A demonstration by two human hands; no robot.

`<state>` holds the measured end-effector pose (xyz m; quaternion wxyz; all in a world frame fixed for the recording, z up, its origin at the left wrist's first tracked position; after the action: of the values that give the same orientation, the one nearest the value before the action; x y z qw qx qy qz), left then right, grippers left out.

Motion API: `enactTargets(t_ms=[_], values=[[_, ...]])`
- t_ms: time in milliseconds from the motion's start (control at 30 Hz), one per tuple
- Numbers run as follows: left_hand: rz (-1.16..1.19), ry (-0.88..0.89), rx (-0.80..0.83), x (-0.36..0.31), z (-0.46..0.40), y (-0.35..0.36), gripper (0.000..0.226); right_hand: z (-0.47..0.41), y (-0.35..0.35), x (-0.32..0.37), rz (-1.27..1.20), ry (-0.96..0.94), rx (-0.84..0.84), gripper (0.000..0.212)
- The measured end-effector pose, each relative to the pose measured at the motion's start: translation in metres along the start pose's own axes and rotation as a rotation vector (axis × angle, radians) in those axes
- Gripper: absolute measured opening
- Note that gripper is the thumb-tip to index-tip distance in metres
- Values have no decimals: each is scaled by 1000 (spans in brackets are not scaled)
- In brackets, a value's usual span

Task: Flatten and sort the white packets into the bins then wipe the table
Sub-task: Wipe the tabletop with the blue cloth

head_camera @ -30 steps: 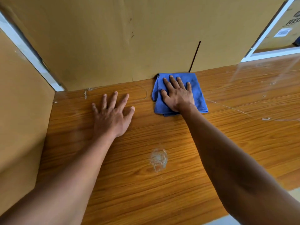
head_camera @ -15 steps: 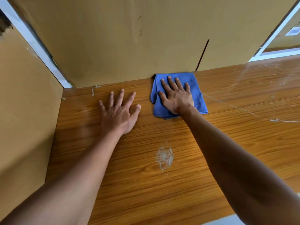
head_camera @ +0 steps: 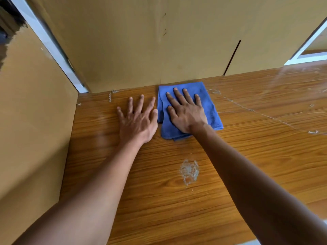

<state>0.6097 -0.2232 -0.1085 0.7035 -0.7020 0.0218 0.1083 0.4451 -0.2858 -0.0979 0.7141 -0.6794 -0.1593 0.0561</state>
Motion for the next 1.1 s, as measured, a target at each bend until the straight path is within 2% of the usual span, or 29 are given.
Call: enactTargets(t_ms=[100,300,467,500,567,667,767,867,1000,1100], values=[[42,-26,-8,2,-1,-1,60,32,4,15,-12,-111,-9,62],[166,-51,-59,2,2,-9,63,-27,2,19,-13,64,15,63],[304,-86,-112,9,2,-20,62,32,8,52,-6,-107,53,61],[320,-78,-99,9,1,-21,62,43,8,54,-45,-133,77,60],[327,-98,-39,10,3,-21,62,56,-4,51,-273,-152,113,59],[242,-151,-77,-9,15,-30,67,67,-34,12,-585,-22,-34,59],[268,26,-115,-74,26,-32,62,85,-42,-51,-429,198,-125,59],[169,203,83,-119,33,0,65,96,-23,-79,-223,213,-72,63],[28,222,111,-103,20,16,71,83,-16,-90,-199,205,-67,61],[21,151,79,-54,-16,1,70,80,-11,-90,-118,189,-45,64]])
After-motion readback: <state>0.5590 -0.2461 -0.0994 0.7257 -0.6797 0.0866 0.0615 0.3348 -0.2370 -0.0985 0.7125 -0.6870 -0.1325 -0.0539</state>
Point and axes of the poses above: each hand's wrist, its own z-axis away from the middle knuckle, its own y-axis out of the palm, x = y × z, the point moved 8 cm from there along -z, towards the middle knuckle, and after that the axes turned 7 degrees about y, right-handed, at the moved point
